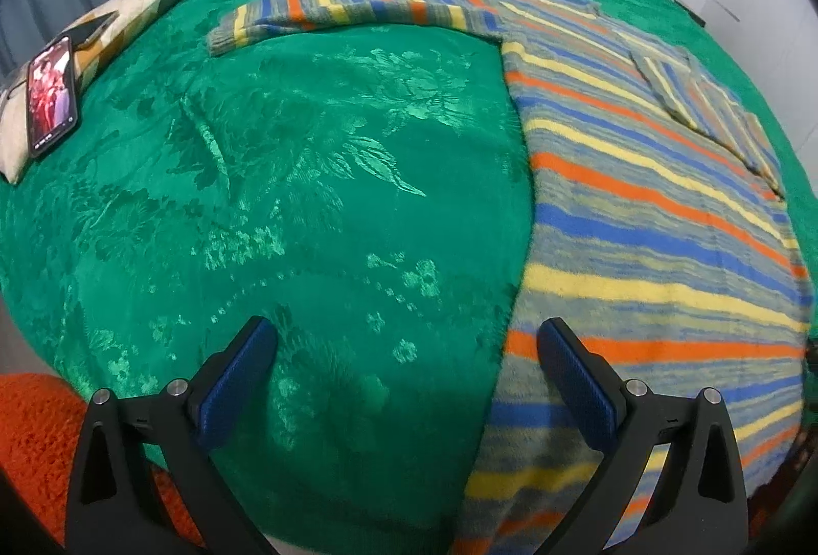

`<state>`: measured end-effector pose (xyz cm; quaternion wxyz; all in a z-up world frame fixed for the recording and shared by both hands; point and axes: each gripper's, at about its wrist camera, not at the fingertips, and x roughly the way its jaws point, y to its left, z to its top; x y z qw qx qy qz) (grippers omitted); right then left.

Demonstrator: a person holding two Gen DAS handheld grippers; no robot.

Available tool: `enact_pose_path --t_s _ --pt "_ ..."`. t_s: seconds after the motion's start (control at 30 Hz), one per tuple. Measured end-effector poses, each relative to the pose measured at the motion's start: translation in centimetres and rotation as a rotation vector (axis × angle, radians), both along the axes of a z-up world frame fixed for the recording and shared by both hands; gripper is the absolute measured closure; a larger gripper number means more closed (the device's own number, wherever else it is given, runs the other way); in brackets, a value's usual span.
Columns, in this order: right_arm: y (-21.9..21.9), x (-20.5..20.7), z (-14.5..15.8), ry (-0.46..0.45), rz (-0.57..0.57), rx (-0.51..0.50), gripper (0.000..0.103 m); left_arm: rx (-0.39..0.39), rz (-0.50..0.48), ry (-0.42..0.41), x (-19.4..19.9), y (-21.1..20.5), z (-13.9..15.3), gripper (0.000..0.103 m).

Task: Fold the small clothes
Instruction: 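Grasp the other sleeve cuff with the left tool, fold it across the body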

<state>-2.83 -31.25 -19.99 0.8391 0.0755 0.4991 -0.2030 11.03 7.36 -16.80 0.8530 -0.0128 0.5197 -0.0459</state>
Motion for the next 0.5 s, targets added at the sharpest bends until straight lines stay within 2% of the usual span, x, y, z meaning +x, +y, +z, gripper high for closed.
enact_pose_path --t_s 0.13,0.2,0.33,0.37,0.5 --pt "0.0 0.0 0.0 0.001 0.001 -0.004 0.002 -0.191 0.068 0.031 1.6 3.2 1.8 0.001" --pt "0.0 0.0 0.0 0.0 0.002 -0.005 0.002 -0.233 0.124 0.02 3.4 5.7 2.7 0.001" --pt "0.0 0.0 -0.1 0.001 0.003 -0.005 0.001 -0.268 0.282 0.0 8.9 12.1 3.8 0.001" --pt "0.0 0.1 -0.1 0.002 0.003 -0.006 0.001 -0.266 0.297 -0.003 10.2 13.1 3.9 0.001" --pt "0.0 0.2 -0.1 0.004 0.002 -0.01 0.001 -0.175 0.32 0.046 16.8 15.7 2.6 0.003"
